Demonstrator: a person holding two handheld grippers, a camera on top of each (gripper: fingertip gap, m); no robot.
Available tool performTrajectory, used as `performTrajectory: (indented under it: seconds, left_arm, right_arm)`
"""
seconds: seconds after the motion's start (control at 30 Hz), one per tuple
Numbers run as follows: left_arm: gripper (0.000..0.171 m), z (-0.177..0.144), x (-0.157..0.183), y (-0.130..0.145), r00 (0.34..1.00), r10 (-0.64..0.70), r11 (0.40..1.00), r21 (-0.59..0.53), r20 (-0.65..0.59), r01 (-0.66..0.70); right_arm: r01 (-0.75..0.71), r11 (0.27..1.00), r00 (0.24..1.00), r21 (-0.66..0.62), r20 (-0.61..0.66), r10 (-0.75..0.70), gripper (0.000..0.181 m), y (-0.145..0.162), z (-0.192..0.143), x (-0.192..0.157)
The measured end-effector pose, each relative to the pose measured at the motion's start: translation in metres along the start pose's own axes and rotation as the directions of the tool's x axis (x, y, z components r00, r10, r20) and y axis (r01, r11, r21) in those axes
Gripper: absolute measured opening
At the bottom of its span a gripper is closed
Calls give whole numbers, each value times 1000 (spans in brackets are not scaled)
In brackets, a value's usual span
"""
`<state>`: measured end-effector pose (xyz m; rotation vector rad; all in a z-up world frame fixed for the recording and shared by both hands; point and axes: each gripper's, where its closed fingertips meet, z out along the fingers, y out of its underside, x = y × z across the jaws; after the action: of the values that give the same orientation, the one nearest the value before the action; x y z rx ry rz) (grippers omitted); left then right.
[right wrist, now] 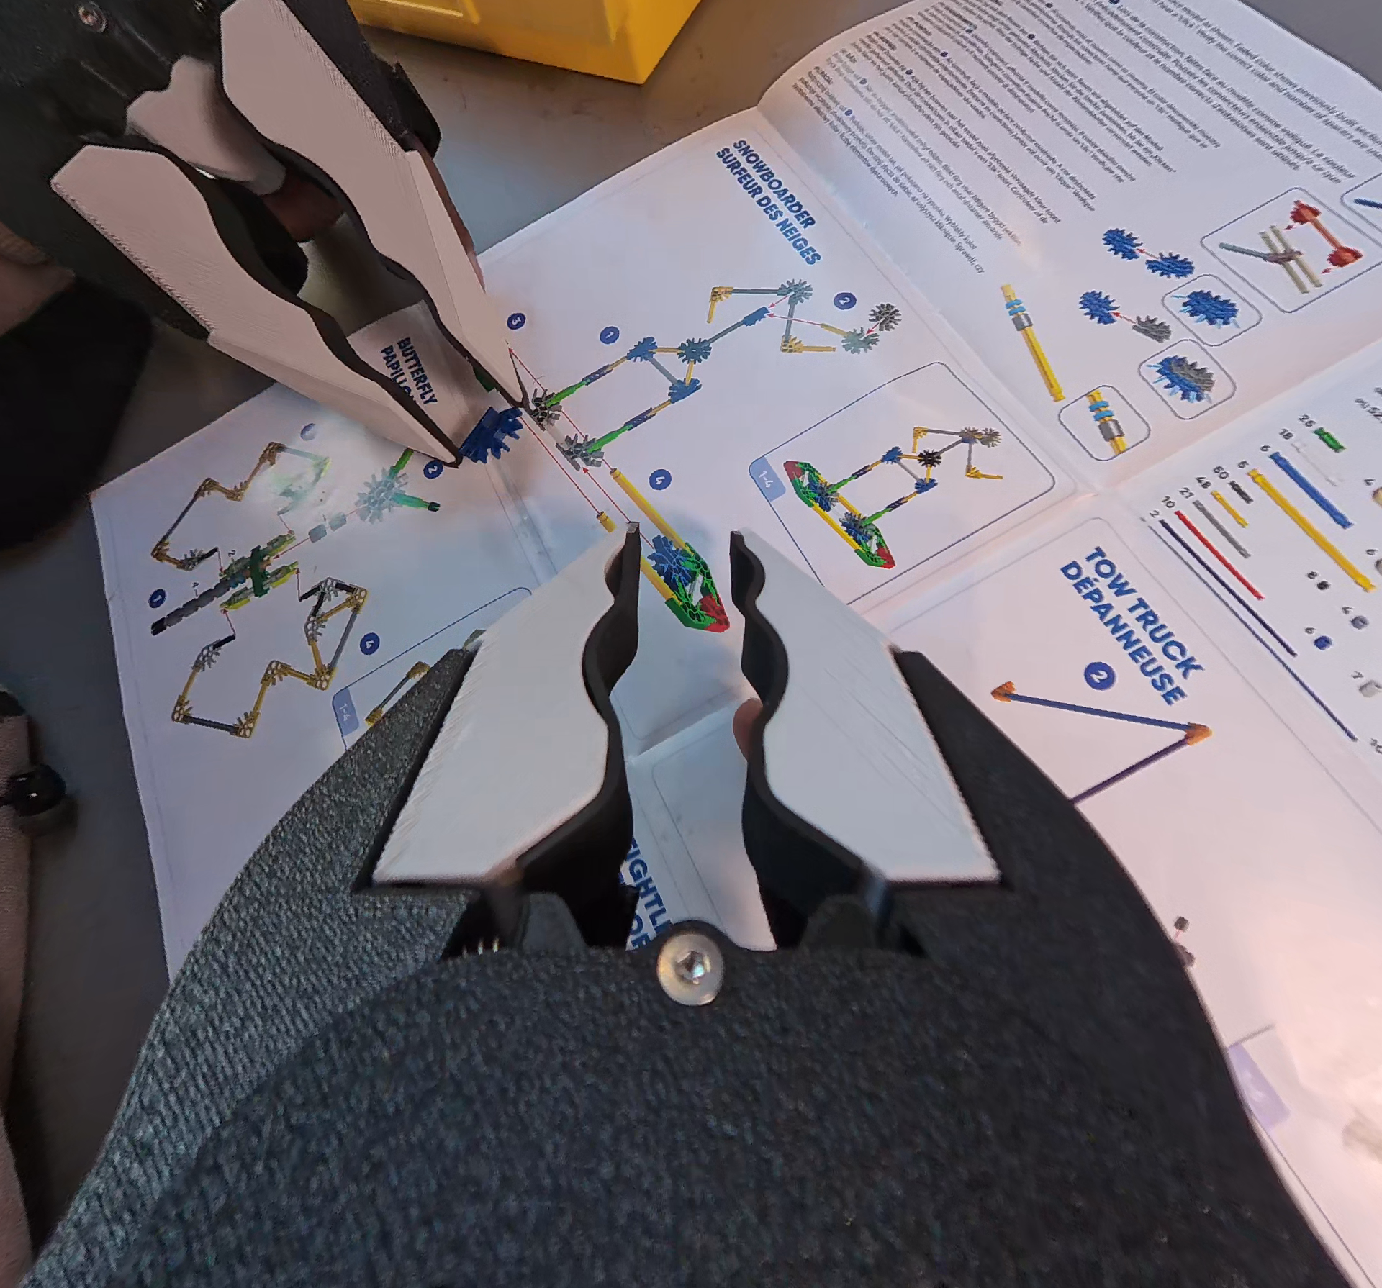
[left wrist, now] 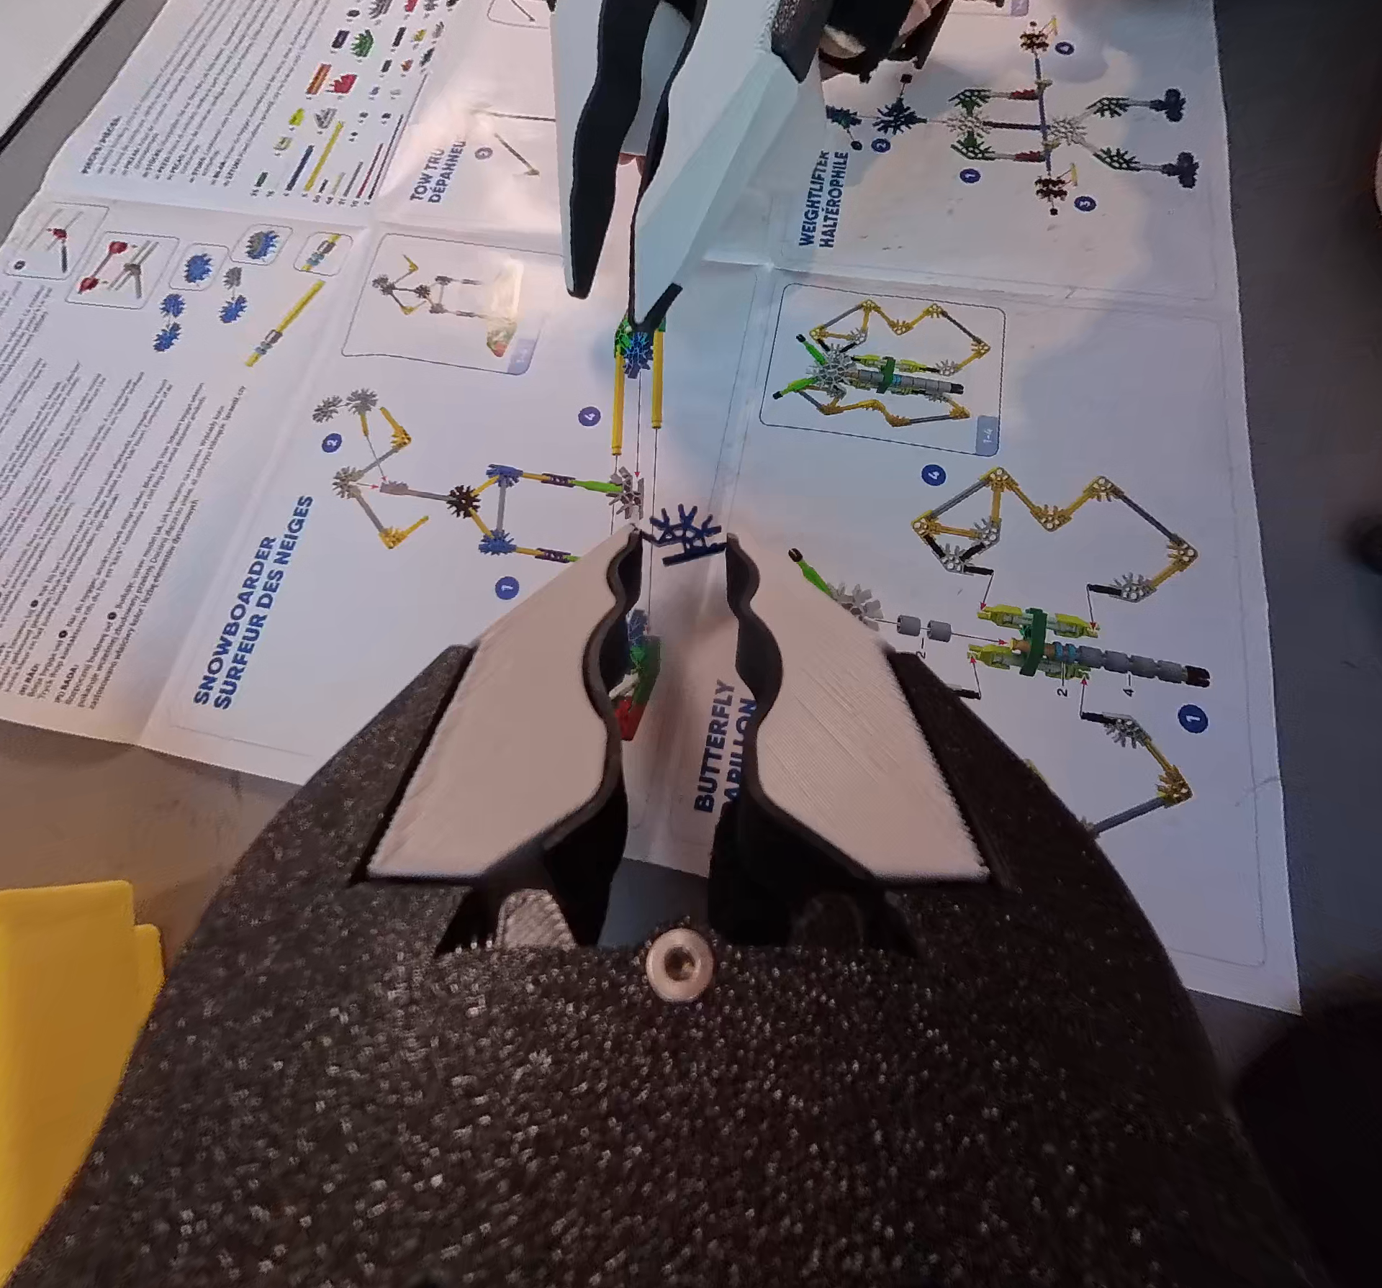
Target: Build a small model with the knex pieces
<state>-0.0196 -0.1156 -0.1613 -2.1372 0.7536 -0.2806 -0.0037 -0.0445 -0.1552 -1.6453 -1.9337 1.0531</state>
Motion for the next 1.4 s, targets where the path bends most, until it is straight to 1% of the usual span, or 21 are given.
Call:
performTrajectory:
  seconds: [0.3, 0.43, 0.53, 0.83, 0.97, 1.07, 1.13, 1.23, 1.4]
  left_arm:
    - [24, -7, -13, 9, 996, -17, 999, -26, 82, 19]
    - [24, -13, -10, 8, 997, -41, 999, -21, 63, 43]
    - [26, -12, -5, 11, 998, -51, 998, -46, 49, 53]
    - [26, -6, -10, 16, 994, -54, 995, -75, 91, 61]
    - [25, -9, -17, 16, 990, -61, 995, -70, 125, 70]
    - [25, -10, -16, 14, 991, -74, 995, -57, 111, 81]
    - [27, -10, -13, 13, 992, -80, 995, -54, 98, 85]
    - [36, -5, -9, 11, 993, -74, 995, -58, 87, 80]
    - [35, -2, -12, 14, 991, -61, 994, -78, 117, 71]
  right_arm:
    - [-3, 1000, 1000, -8, 2, 3, 22, 3, 2, 1]
    - [-3, 1000, 1000, -10, 3, 3, 22, 4, 3, 1]
    - [-3, 1000, 1000, -11, 2, 3, 22, 4, 3, 1]
    - [-3, 1000, 1000, -10, 6, 3, 22, 4, 3, 0]
    - [-3, 1000, 1000, -9, 7, 4, 22, 4, 4, 0]
    - [-3, 1000, 1000, -9, 7, 3, 22, 4, 4, 0]
    - [-2, 1000, 1000, -9, 6, 2, 22, 4, 4, 0]
    - [-1, 1000, 1000, -10, 4, 1, 22, 5, 4, 0]
    - [0, 1000, 1000, -10, 4, 0, 22, 5, 4, 0]
